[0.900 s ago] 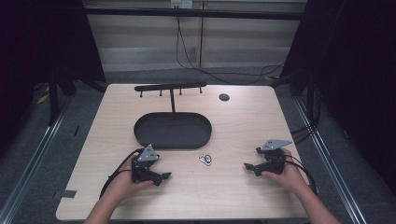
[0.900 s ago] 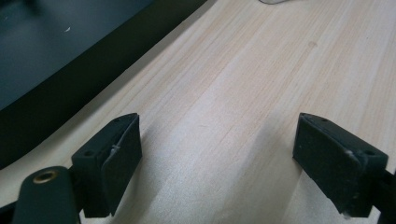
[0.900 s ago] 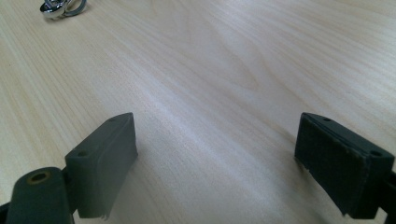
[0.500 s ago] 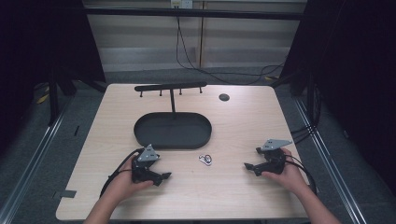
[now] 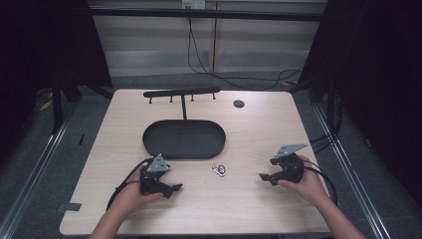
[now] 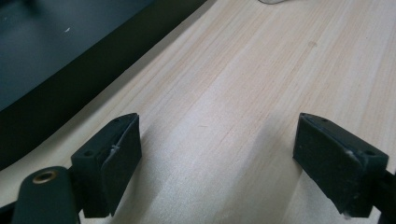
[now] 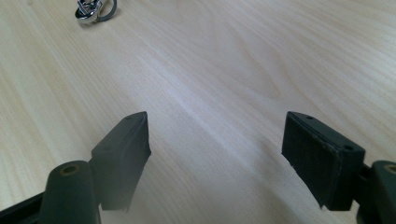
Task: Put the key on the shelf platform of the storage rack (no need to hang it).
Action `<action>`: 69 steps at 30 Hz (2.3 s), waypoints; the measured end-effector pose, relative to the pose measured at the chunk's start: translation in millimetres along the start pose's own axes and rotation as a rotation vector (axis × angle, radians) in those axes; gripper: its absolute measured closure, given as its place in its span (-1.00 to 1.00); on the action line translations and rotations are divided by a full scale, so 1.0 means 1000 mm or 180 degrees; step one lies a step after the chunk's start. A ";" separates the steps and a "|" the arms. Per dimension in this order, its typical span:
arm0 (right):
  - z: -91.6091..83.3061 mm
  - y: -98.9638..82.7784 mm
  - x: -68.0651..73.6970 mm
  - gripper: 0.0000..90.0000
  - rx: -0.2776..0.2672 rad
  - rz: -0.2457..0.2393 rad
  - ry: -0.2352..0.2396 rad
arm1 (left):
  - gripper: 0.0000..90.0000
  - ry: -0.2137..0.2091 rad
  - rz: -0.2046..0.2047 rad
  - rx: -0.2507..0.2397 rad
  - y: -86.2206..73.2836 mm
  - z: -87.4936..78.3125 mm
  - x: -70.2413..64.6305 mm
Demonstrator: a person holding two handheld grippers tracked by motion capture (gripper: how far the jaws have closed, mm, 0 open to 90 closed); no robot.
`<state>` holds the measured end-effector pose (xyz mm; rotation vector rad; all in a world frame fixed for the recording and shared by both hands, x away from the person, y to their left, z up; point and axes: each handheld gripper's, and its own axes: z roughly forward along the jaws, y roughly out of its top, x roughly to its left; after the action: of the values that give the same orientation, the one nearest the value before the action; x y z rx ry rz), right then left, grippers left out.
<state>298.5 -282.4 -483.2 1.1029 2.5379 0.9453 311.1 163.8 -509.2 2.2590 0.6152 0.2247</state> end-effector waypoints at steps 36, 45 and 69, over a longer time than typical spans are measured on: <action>0.030 0.086 0.050 -0.47 0.0960 -0.0283 0.0294 | -0.66 0.0001 -0.0004 -0.0018 0.000 0.000 0.000; 0.039 0.106 0.059 -0.45 0.1196 -0.0294 0.0346 | -0.66 0.0000 0.0008 -0.0009 0.000 0.000 0.000; 0.050 0.128 0.072 -0.41 0.1352 -0.0344 0.0361 | -0.66 0.0003 0.0000 -0.0007 0.000 0.000 0.000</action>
<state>344.1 -141.9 -435.9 1.0206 2.9446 0.4626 311.1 163.8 -509.2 2.2569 0.6150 0.2264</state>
